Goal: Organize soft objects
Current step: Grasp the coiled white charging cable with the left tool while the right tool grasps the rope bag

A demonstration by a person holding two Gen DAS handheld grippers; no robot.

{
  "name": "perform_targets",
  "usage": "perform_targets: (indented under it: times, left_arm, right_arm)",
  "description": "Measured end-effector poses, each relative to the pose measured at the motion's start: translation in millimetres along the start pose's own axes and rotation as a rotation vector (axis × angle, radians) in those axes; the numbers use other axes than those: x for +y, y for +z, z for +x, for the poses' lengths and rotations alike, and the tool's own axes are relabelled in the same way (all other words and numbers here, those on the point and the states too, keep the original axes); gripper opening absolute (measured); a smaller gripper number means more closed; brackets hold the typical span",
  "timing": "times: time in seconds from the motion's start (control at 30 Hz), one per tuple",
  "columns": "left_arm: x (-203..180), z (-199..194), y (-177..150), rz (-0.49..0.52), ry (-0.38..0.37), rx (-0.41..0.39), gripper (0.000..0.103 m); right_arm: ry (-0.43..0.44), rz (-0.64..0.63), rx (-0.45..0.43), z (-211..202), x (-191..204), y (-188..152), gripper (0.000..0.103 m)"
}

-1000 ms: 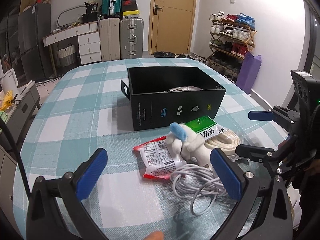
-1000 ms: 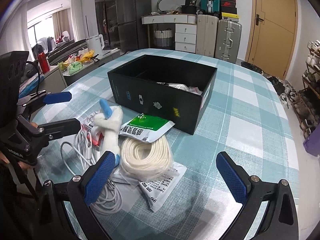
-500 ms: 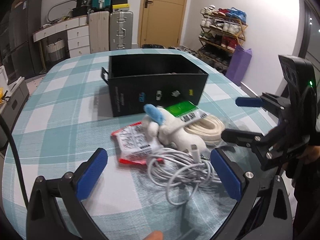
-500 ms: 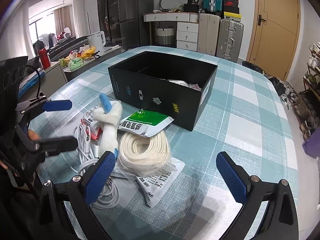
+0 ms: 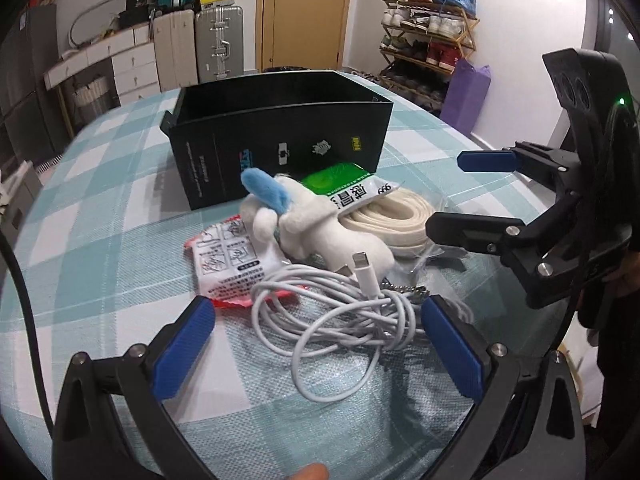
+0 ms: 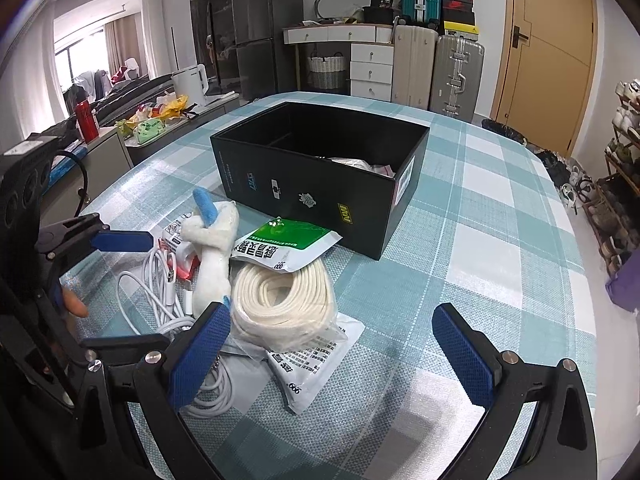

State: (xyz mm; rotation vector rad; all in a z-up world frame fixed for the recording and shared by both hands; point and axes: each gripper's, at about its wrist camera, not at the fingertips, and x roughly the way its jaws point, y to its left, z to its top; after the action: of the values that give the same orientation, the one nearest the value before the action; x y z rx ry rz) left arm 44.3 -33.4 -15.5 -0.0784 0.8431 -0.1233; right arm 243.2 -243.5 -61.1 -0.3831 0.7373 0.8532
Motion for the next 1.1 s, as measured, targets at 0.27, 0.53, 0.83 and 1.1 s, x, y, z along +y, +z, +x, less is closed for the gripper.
perform_targets:
  times: [0.27, 0.53, 0.83, 1.1]
  left_arm:
    - [4.7, 1.0, -1.2, -0.029, -0.066, 0.015, 0.089]
    - [6.8, -6.3, -4.2, -0.021, -0.081, -0.004, 0.074]
    - [10.4, -21.9, -3.2, -0.02, -0.093, -0.054, 0.072]
    - [29.1, -36.2, 0.4, -0.062, -0.055, -0.101, 0.072]
  right_arm:
    - [0.001, 0.007, 0.002, 2.0, -1.9, -0.5, 0.103]
    - [0.002, 0.008, 0.001, 2.2, -2.7, -1.5, 0.103]
    - [0.007, 0.007, -0.011, 0.8, -1.5, -1.1, 0.103]
    - [0.012, 0.02, -0.014, 2.3, 0.7, 0.0, 0.103]
